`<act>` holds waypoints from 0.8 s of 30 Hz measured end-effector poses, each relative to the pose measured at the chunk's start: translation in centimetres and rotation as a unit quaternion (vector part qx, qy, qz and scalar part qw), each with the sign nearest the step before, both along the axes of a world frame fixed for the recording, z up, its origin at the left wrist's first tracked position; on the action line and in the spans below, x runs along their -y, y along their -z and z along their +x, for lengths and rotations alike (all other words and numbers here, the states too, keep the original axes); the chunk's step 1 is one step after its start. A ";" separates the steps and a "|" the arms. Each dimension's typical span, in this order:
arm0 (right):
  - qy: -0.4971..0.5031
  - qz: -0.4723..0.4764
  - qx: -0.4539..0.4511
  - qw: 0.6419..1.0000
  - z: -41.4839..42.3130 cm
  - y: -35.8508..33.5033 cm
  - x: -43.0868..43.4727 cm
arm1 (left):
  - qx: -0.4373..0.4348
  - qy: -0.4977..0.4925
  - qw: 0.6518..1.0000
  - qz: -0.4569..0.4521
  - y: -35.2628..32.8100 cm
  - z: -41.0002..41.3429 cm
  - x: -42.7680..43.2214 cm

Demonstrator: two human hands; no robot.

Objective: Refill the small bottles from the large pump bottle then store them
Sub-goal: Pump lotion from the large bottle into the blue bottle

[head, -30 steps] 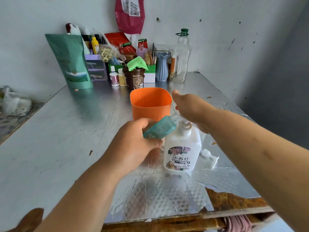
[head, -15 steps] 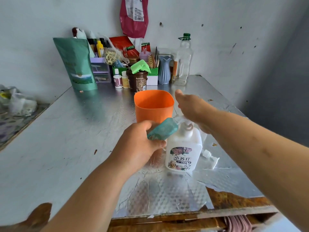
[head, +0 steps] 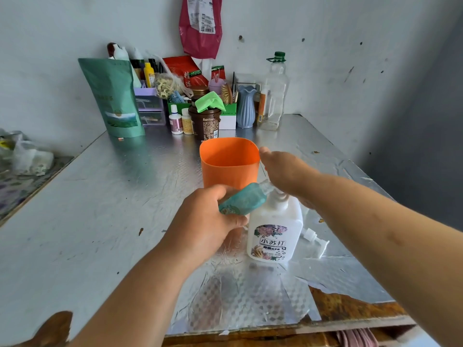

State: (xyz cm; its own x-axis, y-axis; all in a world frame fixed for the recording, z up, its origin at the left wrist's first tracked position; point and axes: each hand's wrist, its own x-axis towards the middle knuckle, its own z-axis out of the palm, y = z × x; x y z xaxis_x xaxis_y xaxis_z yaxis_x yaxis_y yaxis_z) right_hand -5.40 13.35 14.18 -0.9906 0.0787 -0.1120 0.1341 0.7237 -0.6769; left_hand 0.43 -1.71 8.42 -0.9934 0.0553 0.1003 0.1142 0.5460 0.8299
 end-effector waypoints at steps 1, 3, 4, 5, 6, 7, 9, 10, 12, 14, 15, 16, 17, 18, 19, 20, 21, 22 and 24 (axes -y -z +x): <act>0.007 -0.007 0.001 1.000 -0.1 0.3 0.1 | 0.001 -0.001 1.000 -0.004 0.1 0.0 0.0; 0.005 -0.008 -0.003 1.000 -0.2 0.5 0.1 | 0.002 -0.004 1.000 -0.006 0.1 0.0 -0.1; 0.008 -0.014 0.002 1.000 -0.1 0.4 0.1 | 0.002 -0.006 1.000 -0.005 0.1 0.0 -0.1; 0.010 -0.022 0.006 1.000 -0.1 0.2 0.1 | 0.000 -0.006 1.000 -0.003 0.1 0.1 -0.2; 0.003 -0.024 0.008 1.000 0.0 0.0 0.0 | -0.001 -0.005 1.000 0.000 0.0 0.1 -0.2; -0.009 -0.027 0.012 1.000 0.1 -0.2 0.0 | -0.003 -0.003 1.000 0.002 0.0 0.2 -0.2; -0.023 -0.044 0.009 0.999 -0.1 -0.5 -0.3 | -0.004 -0.001 1.000 0.004 -0.2 0.3 -0.2; -0.021 -0.052 0.013 0.998 -0.3 -0.6 -0.4 | -0.004 0.001 1.000 0.005 -0.2 0.3 -0.2; -0.021 -0.048 0.023 0.998 -0.4 -0.8 -0.3 | -0.006 0.004 1.000 0.005 -0.2 0.2 -0.2; -0.023 -0.034 0.025 0.999 -0.5 -0.8 -0.2 | -0.006 0.004 1.000 0.005 -0.3 0.0 -0.1; -0.025 -0.029 0.027 0.999 -0.6 -0.8 -0.2 | -0.005 0.003 1.000 0.006 -0.3 -0.1 -0.1; -0.026 -0.024 0.029 0.999 -0.7 -0.7 -0.2 | -0.004 0.003 1.000 0.006 -0.2 -0.2 0.0; -0.028 -0.017 0.029 0.999 -0.7 -0.6 -0.2 | -0.004 0.004 1.000 0.006 -0.2 -0.3 0.0; -0.031 -0.014 0.027 0.999 -0.8 -0.5 -0.2 | -0.003 0.004 1.000 0.007 -0.1 -0.4 0.0; -0.033 -0.012 0.025 0.999 -0.8 -0.4 -0.3 | -0.003 0.004 1.000 0.009 -0.1 -0.4 0.0; -0.036 -0.010 0.024 0.999 -0.8 -0.4 -0.3 | -0.003 0.005 1.000 0.011 0.0 -0.5 0.0; -0.039 -0.007 0.022 0.999 -0.7 -0.4 -0.3 | -0.003 0.005 1.000 0.012 0.0 -0.5 0.0; -0.043 -0.002 0.020 0.999 -0.6 -0.4 -0.4 | -0.003 0.007 1.000 0.014 0.1 -0.5 0.0; -0.052 0.014 0.012 0.998 -0.4 -0.3 -0.4 | -0.003 0.007 1.000 0.017 0.2 -0.5 0.0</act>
